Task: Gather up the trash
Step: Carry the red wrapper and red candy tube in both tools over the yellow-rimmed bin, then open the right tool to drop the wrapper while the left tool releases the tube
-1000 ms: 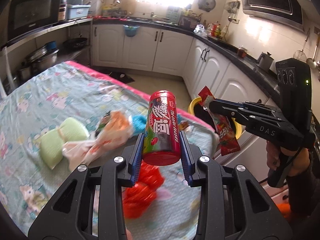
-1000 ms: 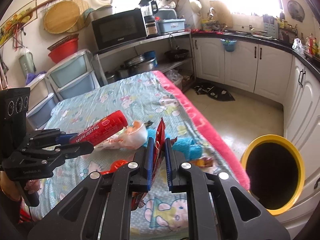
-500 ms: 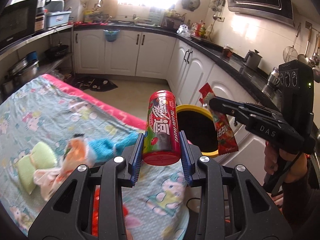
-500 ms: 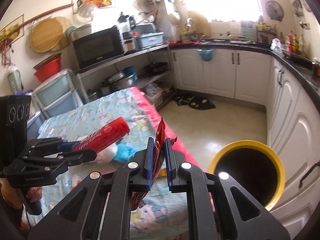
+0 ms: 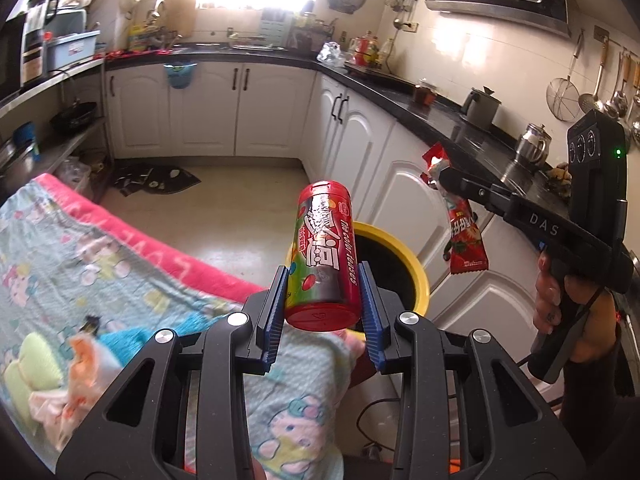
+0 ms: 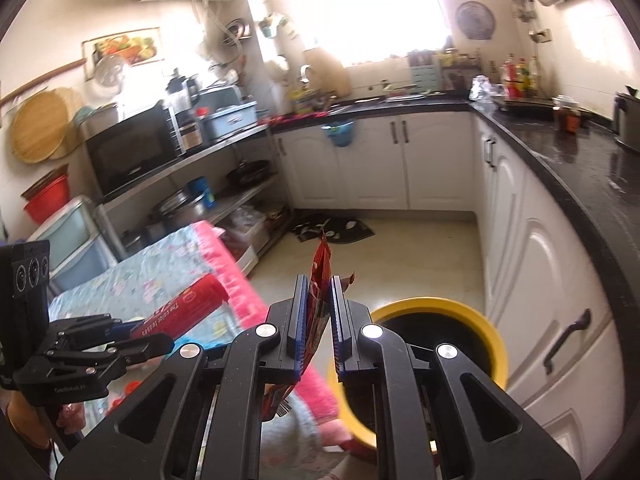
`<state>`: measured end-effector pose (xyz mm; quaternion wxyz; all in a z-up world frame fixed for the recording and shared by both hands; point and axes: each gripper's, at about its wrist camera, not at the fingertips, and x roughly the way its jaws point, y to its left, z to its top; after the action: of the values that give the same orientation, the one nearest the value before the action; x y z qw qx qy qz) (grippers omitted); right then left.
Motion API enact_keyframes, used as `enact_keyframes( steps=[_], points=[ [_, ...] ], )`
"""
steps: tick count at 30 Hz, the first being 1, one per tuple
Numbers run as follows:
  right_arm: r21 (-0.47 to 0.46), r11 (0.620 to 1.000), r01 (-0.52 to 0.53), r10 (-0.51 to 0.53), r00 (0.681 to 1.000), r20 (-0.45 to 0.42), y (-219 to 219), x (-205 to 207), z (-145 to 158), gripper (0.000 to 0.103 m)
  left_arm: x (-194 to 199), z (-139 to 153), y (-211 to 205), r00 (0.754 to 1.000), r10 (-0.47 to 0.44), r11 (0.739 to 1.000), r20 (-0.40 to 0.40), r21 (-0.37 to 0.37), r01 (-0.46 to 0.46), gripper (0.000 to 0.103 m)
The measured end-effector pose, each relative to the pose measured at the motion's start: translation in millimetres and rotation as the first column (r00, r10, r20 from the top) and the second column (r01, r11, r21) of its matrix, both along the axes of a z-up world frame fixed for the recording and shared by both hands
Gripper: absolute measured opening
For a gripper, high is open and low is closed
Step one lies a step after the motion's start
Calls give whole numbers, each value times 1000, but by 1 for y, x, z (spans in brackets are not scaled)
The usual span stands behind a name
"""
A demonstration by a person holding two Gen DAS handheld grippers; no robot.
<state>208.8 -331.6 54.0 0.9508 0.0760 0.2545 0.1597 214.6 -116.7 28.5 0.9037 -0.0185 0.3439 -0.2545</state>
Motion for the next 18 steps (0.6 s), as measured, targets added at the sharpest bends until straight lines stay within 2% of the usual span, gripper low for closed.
enact_keyframes(
  steps=[6, 18],
  points=[
    [5, 997, 79, -79, 997, 12, -26, 4, -3, 11, 17, -6, -25, 999, -40, 999, -17, -4, 40, 27],
    [2, 987, 159, -159, 987, 5, -55, 21, -18, 11, 47, -36, -69, 992, -95, 995, -85, 7, 96, 27]
  ],
)
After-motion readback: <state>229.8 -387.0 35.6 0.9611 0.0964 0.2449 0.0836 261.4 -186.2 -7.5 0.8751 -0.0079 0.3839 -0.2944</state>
